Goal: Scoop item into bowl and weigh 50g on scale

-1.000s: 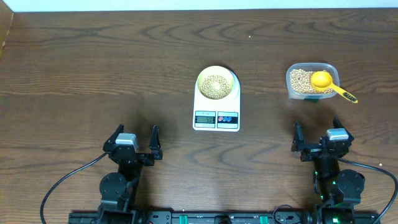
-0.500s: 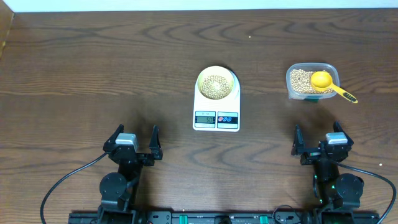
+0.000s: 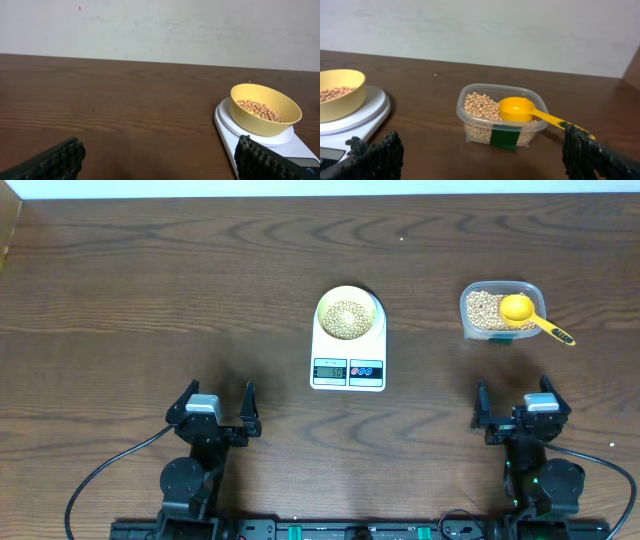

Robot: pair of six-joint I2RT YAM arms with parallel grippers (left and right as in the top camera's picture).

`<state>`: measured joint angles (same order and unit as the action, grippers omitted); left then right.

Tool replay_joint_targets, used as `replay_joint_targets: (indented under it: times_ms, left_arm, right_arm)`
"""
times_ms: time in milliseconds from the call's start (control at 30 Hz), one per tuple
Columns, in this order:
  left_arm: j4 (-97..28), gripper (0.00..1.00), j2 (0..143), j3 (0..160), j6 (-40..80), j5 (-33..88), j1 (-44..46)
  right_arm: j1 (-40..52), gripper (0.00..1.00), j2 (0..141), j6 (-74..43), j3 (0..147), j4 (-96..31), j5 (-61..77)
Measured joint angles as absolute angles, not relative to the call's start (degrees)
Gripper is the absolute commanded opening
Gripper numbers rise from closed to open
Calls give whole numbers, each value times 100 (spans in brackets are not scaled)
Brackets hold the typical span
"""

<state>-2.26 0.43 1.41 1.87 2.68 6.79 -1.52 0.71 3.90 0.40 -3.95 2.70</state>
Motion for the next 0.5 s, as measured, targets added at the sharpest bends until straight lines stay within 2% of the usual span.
replay_joint_targets:
  times_ms: [500]
  left_arm:
    - [-226, 98, 43, 141, 187, 268, 679]
  right_arm:
    - [-49, 99, 71, 25, 40, -388, -259]
